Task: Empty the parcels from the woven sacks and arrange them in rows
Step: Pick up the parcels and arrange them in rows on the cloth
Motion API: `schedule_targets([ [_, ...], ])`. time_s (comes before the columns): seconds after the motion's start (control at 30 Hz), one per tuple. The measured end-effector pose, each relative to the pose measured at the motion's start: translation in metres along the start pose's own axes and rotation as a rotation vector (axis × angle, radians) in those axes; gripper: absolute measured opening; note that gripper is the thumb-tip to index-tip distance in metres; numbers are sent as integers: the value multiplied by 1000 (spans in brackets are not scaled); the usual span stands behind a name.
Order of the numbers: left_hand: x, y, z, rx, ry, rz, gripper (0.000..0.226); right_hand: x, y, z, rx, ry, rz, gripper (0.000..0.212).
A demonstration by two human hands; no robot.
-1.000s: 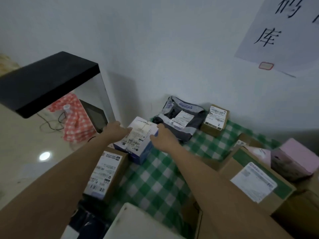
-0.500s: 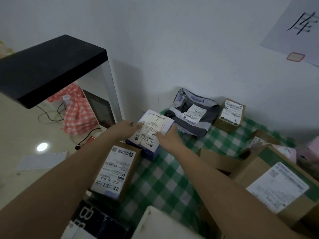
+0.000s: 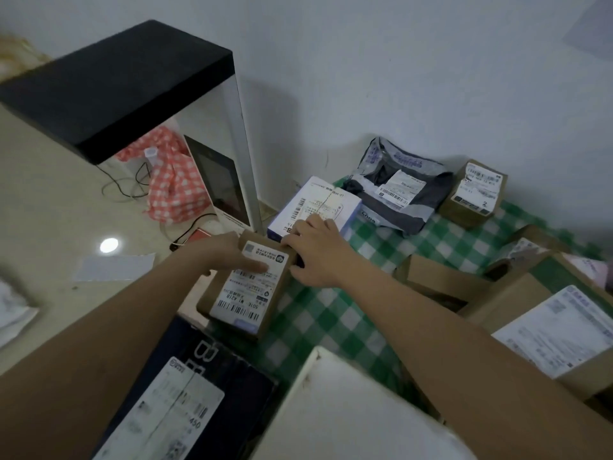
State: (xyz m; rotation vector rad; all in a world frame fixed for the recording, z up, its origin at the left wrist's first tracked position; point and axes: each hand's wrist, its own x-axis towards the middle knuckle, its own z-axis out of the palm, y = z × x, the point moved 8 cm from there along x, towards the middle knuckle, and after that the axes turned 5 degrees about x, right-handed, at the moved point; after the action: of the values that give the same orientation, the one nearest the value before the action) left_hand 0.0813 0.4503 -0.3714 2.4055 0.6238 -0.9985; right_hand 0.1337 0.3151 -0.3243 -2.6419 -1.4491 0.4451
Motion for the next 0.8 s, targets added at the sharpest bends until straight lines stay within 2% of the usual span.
schedule_targets([
  [0.03, 0, -1, 1, -24, -6, 0, 32, 0, 0, 3, 5, -14, 9, 41],
  [0.17, 0, -3, 0, -34, 8, 15, 41, -4, 1, 2, 51, -10, 15, 36],
  [0.33, -7, 4, 3, -112, -17, 75, 41, -14, 7, 4, 91, -44, 50, 33],
  [0.57, -27, 11, 4, -133, 23, 74, 46, -21, -2, 6, 191, -109, 81, 42],
  [0.67, -38, 18, 0, -79, 189, 63, 60, -25, -3, 2, 208, -96, 101, 44],
  [0.8, -57, 51, -17, 5, 463, 204, 50, -42, 11, -20, 319, 47, 172, 47],
])
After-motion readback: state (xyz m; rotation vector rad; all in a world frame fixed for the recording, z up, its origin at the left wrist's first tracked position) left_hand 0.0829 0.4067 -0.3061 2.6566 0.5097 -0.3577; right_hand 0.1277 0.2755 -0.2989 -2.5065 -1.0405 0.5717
